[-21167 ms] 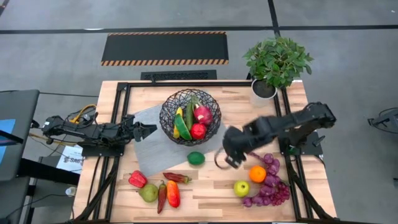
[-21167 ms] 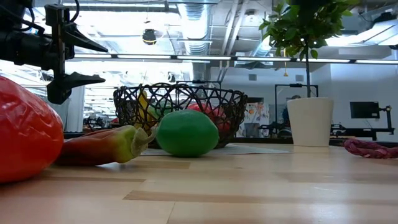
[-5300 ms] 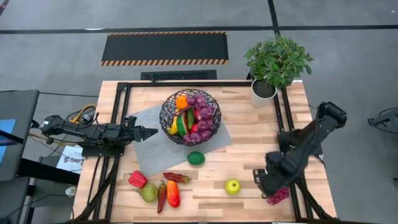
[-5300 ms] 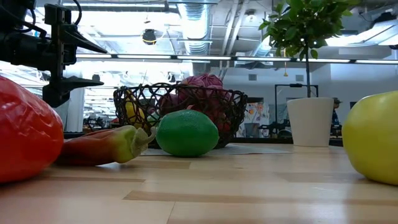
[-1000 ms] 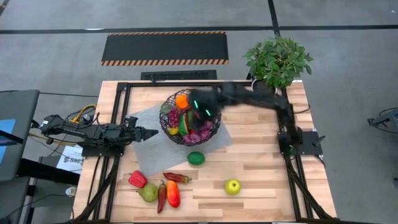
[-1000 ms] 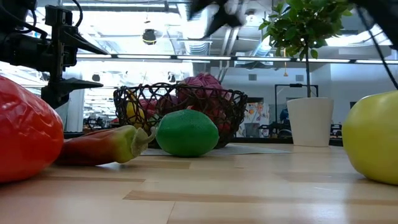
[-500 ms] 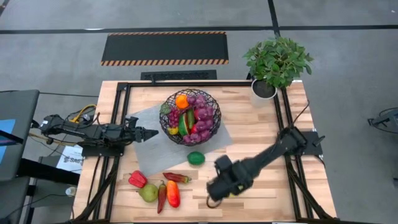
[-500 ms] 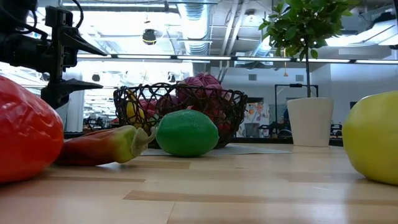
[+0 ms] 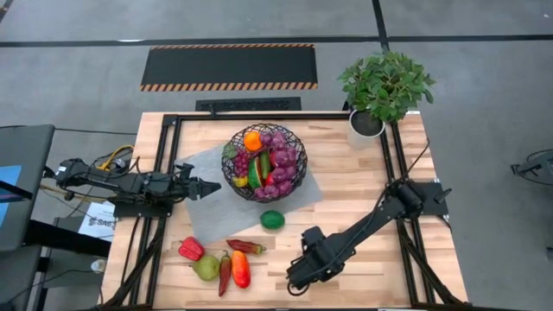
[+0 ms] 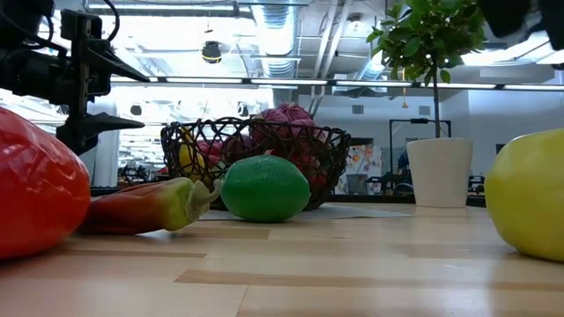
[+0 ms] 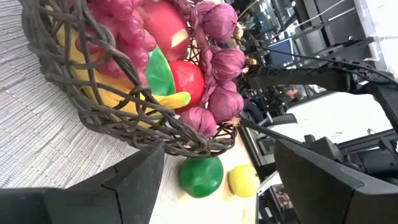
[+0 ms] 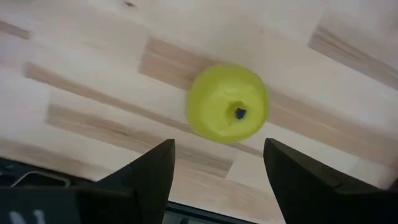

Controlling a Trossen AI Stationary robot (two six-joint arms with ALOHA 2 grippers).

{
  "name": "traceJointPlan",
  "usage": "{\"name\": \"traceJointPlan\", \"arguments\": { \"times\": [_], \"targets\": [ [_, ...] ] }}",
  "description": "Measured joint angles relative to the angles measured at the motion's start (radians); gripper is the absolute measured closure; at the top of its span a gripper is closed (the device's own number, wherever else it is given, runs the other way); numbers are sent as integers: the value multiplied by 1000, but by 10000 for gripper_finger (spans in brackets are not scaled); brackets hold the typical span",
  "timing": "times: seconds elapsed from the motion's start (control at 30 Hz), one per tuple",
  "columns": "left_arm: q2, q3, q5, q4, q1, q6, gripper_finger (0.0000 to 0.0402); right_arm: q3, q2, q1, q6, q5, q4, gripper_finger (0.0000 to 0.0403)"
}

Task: Build produce basket
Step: Put the green apple into the wired basket

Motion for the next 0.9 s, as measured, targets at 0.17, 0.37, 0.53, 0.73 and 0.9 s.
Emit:
{"name": "traceJointPlan", "arguments": {
  "times": [0.17, 0.37, 0.53, 0.73, 0.9],
  "targets": [
    [0, 0, 5, 0, 0, -17, 113, -1, -67, 18, -34, 103, 84, 137],
    [0, 0, 15, 0, 0, -19, 113, 1, -210, 41, -124, 157, 32, 137],
    [0, 0, 14, 0, 0, -47, 113, 1, -307, 38, -247, 158, -32, 137],
    [0, 0, 6, 0, 0, -51, 113, 1, -364, 8, -289, 158, -97, 138],
    [0, 0, -25, 1, 0, -62, 113, 1, -364, -26, -406, 157, -95, 138]
  ]
}}
